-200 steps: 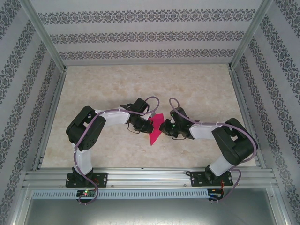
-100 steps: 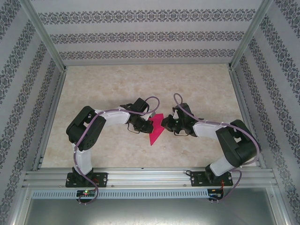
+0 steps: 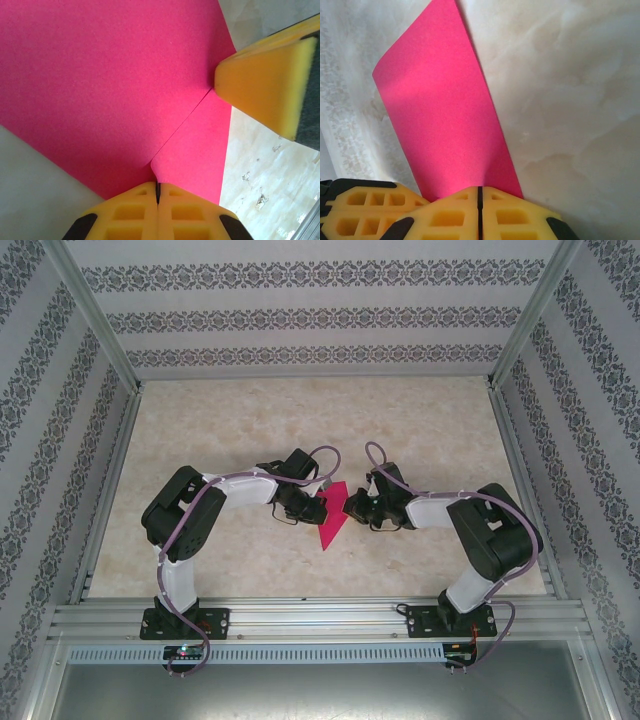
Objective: Fold a paper plane with a square sheet of paper (pick it up from the middle)
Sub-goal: Third fold the triangle at the center of the table.
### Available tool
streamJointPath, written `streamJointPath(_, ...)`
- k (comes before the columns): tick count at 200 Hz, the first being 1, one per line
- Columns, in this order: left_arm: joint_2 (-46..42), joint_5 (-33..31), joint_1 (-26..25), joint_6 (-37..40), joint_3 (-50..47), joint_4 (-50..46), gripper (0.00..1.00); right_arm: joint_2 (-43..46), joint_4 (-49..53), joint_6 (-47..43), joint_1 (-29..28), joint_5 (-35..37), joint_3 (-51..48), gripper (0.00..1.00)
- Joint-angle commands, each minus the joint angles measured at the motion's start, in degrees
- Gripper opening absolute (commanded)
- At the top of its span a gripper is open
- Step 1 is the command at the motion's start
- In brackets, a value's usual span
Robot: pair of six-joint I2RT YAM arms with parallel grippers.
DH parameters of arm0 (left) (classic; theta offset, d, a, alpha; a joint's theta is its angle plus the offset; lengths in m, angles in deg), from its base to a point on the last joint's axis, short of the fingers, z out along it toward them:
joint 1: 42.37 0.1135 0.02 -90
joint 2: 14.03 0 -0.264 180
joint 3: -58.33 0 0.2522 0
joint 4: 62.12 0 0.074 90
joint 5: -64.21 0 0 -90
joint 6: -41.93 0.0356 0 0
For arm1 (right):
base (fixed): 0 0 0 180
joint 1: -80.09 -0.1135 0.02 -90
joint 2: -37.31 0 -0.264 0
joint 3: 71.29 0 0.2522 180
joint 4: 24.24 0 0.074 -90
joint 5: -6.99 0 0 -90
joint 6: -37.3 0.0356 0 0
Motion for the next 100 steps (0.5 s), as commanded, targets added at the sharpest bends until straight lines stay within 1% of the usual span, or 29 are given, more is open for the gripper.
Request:
streamJointPath(1,1.8,-1.3,0.2,1.4,0.1,-4.0,0.04,3.9,1.4,-0.3,1.2,-0.4,1.0,0.10)
streamJointPath(22,1.8,-1.2,0.2,1.3,0.0,-4.1,0.04,3.8,2.1,-1.3,1.9,-1.5,2.0,0.10)
streamJointPath(50,1.7,-1.3,0.2,1.3,0.0,-4.1,0.04,0.1,0.0,0.0,2.0,-3.2,1.9,0.10)
streamJointPath(100,1.7,-1.5,0.2,1.4,0.1,-4.2,0.04,-4.7,-0.7,1.1,1.9,0.0,-0.7,0.09)
